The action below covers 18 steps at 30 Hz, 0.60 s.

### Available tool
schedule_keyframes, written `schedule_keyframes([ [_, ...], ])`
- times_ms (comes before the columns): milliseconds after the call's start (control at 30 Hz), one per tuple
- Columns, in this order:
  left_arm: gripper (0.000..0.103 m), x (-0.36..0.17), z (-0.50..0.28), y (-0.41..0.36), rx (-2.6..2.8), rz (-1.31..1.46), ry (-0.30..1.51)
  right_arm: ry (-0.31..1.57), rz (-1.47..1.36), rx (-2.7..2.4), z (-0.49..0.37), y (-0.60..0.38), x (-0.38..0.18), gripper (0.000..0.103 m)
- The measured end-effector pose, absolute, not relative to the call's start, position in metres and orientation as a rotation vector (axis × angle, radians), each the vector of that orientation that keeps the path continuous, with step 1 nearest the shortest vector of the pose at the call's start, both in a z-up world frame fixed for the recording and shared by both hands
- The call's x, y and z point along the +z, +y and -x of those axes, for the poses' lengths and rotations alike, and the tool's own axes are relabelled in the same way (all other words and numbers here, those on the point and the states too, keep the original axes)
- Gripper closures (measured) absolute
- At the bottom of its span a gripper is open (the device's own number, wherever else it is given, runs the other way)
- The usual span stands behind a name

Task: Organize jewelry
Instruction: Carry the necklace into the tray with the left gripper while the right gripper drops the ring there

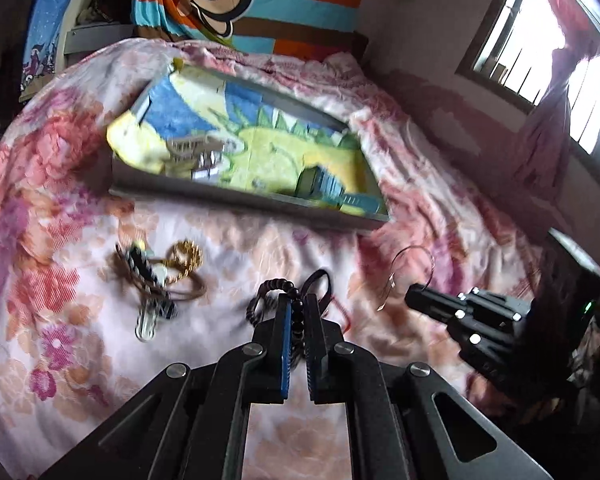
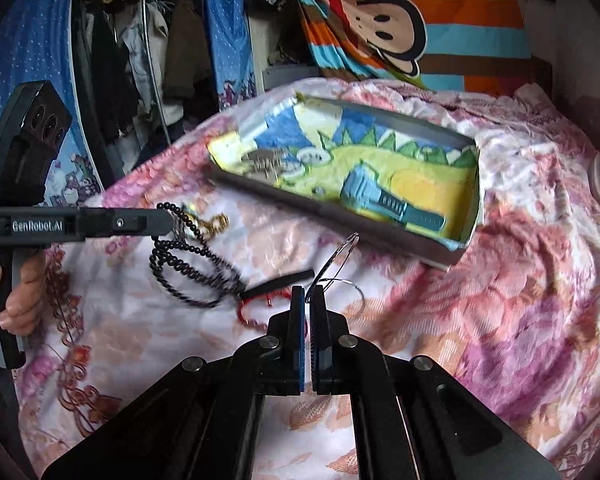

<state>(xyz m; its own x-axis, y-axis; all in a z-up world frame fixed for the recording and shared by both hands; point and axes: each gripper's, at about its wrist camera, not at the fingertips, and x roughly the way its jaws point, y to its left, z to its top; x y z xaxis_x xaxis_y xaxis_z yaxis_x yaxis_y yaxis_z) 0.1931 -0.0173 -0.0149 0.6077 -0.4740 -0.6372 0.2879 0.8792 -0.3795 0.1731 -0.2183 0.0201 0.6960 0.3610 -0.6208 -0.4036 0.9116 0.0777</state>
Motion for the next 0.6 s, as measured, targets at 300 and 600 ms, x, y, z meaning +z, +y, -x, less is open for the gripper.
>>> schedule_keyframes([
  [300,0.097,0.045,-0.21,-0.029,-0.41,0.19,0.756,0.603,0.014,0.429,-0.2,-0.237,0.049,0.101],
  [600,0.097,0.077,-0.273,-0.058,-0.346,0.178,0.651,0.527,-0.013,0.396,-0.254,-0.253,0.053,0.101],
])
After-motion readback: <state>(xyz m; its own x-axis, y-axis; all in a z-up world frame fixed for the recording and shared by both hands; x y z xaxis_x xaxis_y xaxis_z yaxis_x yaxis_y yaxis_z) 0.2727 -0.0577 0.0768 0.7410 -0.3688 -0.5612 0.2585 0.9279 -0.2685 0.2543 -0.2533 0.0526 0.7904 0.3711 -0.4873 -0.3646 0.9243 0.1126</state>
